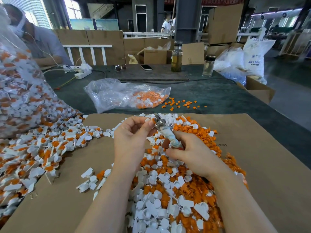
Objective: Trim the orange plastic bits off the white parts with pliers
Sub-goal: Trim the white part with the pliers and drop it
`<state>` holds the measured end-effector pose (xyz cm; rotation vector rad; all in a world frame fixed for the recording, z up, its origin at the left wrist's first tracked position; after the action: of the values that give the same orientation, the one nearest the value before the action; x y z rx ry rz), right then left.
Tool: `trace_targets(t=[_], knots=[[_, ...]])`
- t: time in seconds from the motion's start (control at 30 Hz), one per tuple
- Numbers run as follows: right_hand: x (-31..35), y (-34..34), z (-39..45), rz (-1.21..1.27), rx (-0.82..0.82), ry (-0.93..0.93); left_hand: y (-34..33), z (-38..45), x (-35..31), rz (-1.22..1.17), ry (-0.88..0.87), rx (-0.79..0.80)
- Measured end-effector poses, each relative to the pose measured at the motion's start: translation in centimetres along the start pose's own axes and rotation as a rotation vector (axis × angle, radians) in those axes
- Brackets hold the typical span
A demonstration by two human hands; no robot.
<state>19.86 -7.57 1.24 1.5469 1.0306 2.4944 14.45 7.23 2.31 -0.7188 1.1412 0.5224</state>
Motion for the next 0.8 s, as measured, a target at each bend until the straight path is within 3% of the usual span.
trace_targets(t=[0.47,0.63,0.8], knots=[[0.1,-0.8,0.2,-0.123,-0.039,0.016,0.1,0.3,0.6,-0.033,0.051,-0.01],[-0.5,-0.7,0.3,-0.196,-0.108,0.026,0.9,0.7,2.6,-0.116,0.337,-0.059],[-1.3,0.3,0.6,-0.308,-0.227,0.004,5.7,2.3,4.3,-0.418,0.678,-0.415]])
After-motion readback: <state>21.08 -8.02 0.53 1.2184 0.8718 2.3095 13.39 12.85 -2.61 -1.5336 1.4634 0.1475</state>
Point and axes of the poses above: each hand's wrist, its own z-axis towards the middle knuckle, its own y-axis out of the back of the hand, x = y × z, the point moved 7 cm from there along z, towards the middle knuckle, and after that the axes turned 12 degrees about -x, right-handed, at the moved point
